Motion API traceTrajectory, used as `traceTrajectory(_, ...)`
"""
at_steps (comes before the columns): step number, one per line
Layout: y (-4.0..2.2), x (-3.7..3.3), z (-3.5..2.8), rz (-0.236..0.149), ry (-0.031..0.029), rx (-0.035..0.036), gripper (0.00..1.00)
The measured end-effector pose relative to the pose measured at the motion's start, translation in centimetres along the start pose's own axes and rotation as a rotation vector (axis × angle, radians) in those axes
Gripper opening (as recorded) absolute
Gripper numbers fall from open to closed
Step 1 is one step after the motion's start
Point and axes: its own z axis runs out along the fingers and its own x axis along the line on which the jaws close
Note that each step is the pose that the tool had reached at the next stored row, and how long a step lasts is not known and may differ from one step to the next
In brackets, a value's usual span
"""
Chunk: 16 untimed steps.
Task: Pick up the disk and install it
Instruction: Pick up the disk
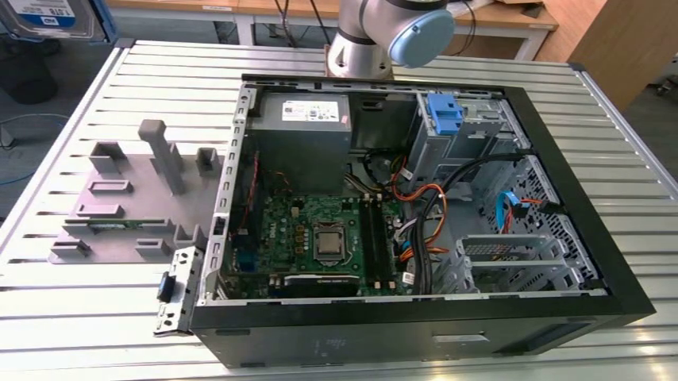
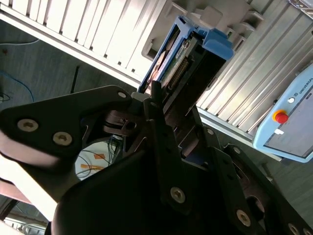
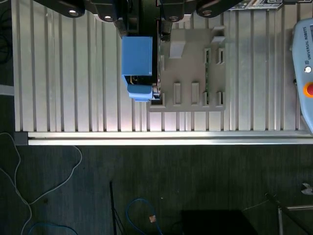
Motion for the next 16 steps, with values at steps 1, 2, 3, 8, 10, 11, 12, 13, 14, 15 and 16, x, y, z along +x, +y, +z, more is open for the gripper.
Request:
traceTrajectory(1, 0.0, 0.0, -0.01, 0.0, 0.0, 0.0, 0.35)
traceTrajectory(2, 0.0, 0.0, -0.01, 0.0, 0.0, 0.0001, 0.35)
traceTrajectory(3, 0.0, 0.0, -0.01, 0.0, 0.0, 0.0002, 0.35)
traceTrajectory(8, -0.15, -0.01, -0.01, 0.0, -0.0001, 0.0002, 0.35)
traceTrajectory(10, -0.39, -0.01, -0.01, 0.0, -0.0001, 0.0003, 0.35)
traceTrajectory(11, -0.54, -0.01, -0.02, 0.0, 0.0, 0.0002, 0.35)
traceTrajectory(12, -0.71, -0.02, -0.02, 0.0, 0.0, 0.0002, 0.35)
traceTrajectory(13, -0.87, -0.02, -0.02, 0.0, -0.0001, 0.0002, 0.35)
traceTrajectory(14, -1.03, -0.03, -0.02, 0.0, -0.0001, 0.0002, 0.35)
traceTrajectory(15, -1.18, -0.03, -0.03, 0.0, -0.0001, 0.0002, 0.35)
traceTrajectory(16, -1.35, -0.04, -0.03, 0.0, 0.0, 0.0002, 0.35)
